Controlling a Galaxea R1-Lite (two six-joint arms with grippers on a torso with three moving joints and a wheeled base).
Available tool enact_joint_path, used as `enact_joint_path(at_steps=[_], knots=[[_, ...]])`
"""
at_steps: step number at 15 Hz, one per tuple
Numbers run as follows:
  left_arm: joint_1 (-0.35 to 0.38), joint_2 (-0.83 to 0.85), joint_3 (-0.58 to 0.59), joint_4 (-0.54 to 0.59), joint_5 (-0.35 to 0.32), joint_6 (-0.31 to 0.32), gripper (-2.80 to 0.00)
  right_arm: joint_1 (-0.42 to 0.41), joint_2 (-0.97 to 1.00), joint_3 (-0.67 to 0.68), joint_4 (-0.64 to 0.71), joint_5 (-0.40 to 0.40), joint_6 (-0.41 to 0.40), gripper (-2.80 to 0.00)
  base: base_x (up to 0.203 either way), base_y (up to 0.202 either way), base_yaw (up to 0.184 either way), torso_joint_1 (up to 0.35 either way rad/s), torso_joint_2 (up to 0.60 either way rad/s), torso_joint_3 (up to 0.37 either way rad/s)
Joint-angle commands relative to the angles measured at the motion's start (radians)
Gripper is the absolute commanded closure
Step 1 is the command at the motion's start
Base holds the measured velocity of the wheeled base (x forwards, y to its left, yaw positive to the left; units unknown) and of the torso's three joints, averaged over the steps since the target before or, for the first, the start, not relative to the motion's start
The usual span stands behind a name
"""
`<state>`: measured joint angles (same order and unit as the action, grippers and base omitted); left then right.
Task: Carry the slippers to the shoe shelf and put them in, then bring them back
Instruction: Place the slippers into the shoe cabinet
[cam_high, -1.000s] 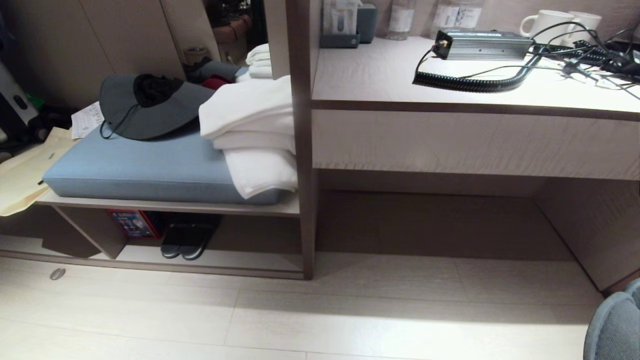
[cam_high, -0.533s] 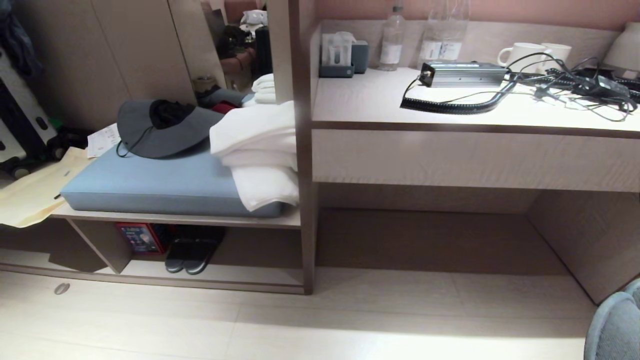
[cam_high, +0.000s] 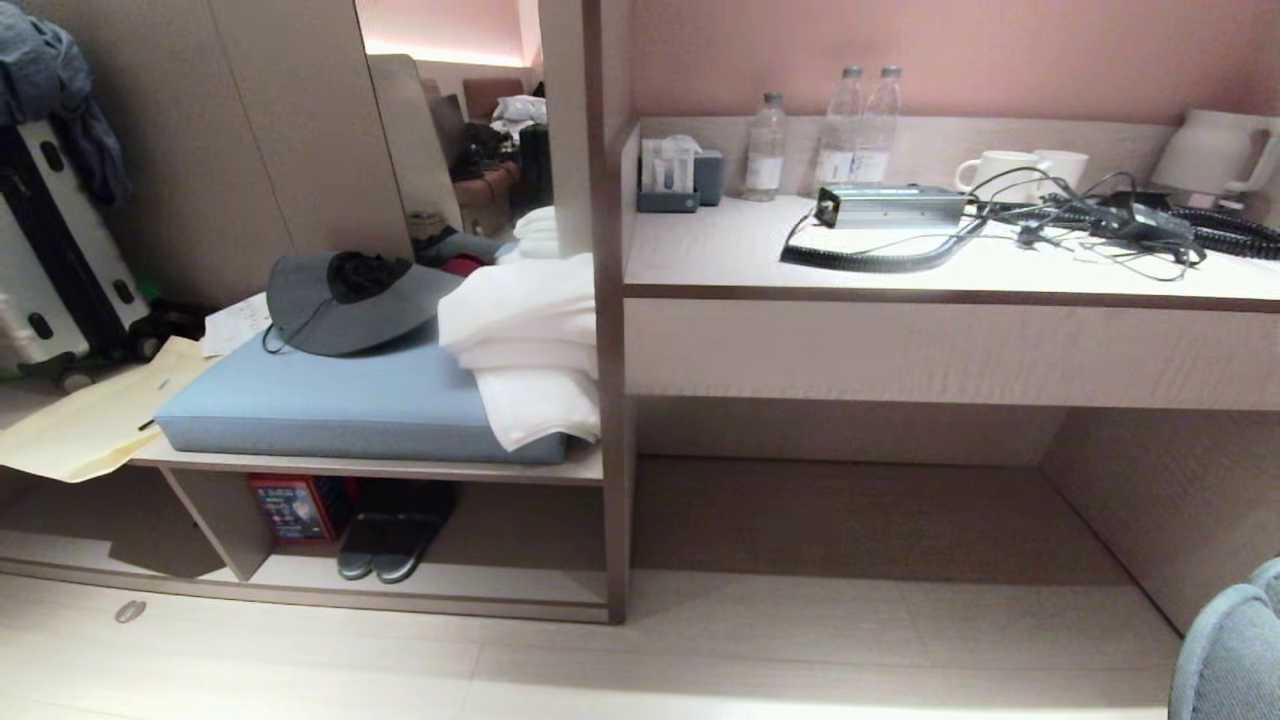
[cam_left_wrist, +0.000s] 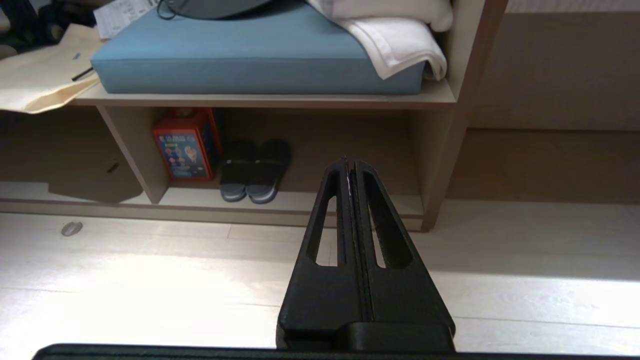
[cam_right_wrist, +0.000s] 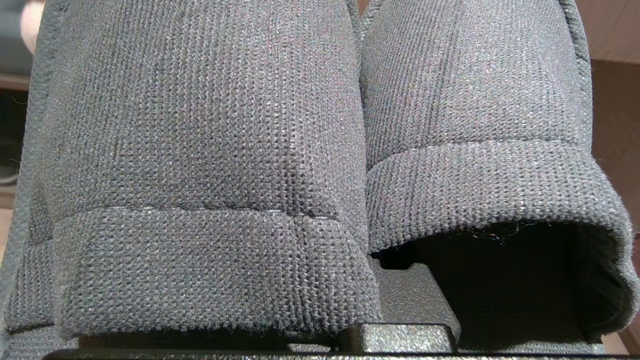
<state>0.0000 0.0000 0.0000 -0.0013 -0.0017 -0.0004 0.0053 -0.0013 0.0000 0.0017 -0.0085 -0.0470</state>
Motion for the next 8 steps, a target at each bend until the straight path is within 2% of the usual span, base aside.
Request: enact_joint_path(at_steps=[1, 8], knots=[[0.000, -0.002, 0.000, 0.000, 0.000, 0.002, 0.00, 0.001, 0.001, 0.000, 0.000, -0.001, 0.004, 0.00, 0.000, 0.000, 0.000, -0.001, 0.00, 0.134], [0.000, -0.002, 0.000, 0.000, 0.000, -0.001, 0.00, 0.001, 0.001, 0.000, 0.000, 0.001, 0.004, 0.00, 0.000, 0.000, 0.000, 0.001, 0.00, 0.023]])
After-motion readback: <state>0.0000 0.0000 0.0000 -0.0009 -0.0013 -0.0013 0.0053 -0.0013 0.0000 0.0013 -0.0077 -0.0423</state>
